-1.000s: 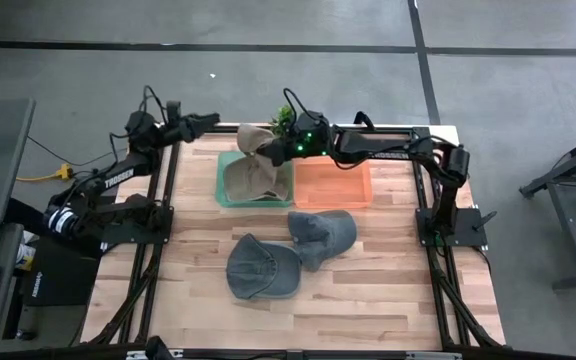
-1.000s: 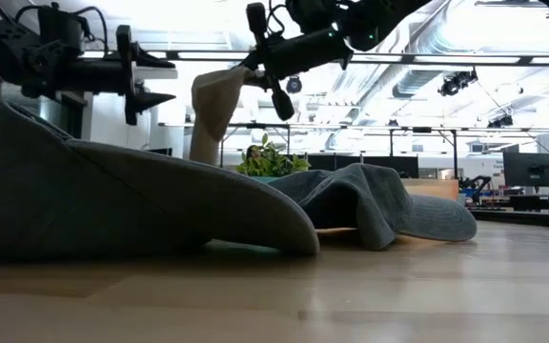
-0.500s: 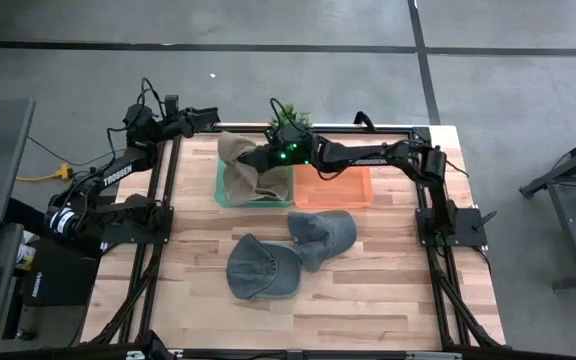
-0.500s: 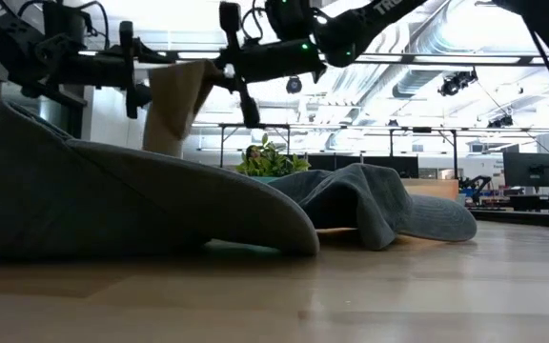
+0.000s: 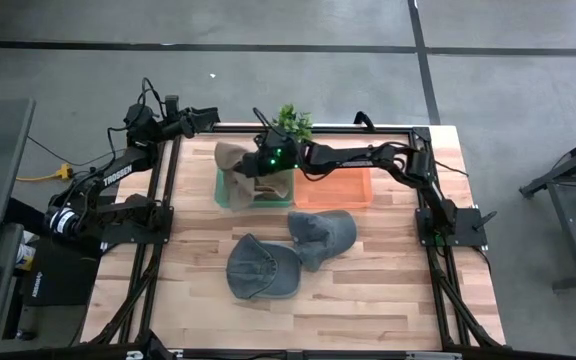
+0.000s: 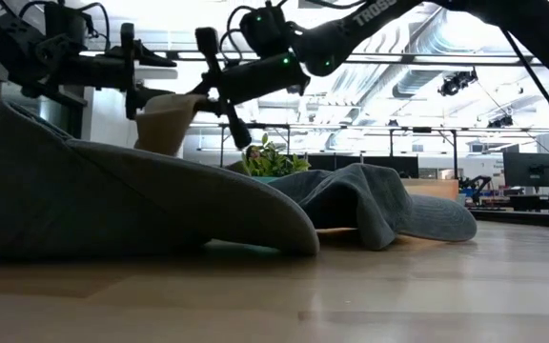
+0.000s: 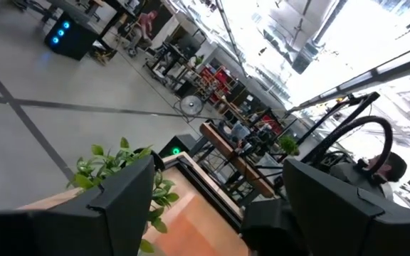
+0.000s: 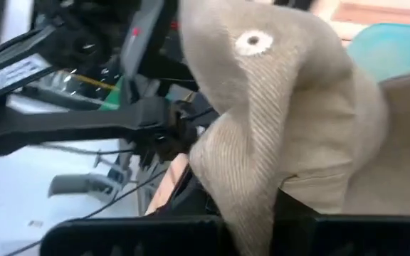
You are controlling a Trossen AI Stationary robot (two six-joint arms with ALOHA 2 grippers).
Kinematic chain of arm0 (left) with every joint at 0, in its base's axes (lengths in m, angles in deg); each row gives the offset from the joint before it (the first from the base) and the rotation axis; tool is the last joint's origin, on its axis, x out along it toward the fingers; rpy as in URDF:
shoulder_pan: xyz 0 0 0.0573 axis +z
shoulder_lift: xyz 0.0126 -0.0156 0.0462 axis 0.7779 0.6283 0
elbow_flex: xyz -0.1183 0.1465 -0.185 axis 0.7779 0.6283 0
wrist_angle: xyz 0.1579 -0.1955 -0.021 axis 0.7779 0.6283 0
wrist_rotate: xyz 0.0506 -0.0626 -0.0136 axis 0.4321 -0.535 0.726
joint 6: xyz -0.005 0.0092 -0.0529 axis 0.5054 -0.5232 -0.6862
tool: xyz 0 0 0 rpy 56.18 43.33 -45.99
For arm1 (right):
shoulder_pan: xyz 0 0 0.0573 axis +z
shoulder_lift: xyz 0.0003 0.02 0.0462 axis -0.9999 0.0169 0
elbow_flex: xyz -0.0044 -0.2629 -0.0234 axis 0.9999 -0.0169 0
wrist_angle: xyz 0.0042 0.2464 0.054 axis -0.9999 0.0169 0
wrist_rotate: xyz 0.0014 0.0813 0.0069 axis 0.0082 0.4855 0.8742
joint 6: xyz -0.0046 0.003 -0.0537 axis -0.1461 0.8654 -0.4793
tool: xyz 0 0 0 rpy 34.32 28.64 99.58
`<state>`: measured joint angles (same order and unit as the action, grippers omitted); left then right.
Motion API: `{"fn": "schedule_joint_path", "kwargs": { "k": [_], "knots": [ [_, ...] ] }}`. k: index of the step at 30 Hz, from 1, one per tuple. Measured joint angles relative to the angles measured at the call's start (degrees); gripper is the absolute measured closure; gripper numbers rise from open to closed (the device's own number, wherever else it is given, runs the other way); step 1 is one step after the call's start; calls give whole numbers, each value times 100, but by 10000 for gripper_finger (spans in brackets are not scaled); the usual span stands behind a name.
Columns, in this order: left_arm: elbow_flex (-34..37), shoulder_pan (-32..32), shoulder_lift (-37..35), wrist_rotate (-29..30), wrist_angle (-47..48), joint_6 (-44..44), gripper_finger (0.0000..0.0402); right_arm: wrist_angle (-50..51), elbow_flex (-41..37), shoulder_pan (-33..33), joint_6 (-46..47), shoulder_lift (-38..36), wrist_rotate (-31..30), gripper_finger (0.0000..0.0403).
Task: Pick & Place hat
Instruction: Put the brown cap into the light green bin
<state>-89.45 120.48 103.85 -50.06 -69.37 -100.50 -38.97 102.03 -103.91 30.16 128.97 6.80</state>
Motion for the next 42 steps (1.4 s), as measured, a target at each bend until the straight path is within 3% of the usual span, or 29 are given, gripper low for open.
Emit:
{"fn": "schedule_joint_path", "kwargs": {
  "k": [22,28,42],
  "knots": [
    [0,-2,0,-77,15,-24,112,1783,0,-220,-167,-407,-450,403],
    [0,-2,0,-61,172,-25,112,2377,0,-359,-292,-461,-164,403],
    [0,-4,0,-128,319,-28,112,3265,0,-548,-541,-457,-368,403]
  ]
}}
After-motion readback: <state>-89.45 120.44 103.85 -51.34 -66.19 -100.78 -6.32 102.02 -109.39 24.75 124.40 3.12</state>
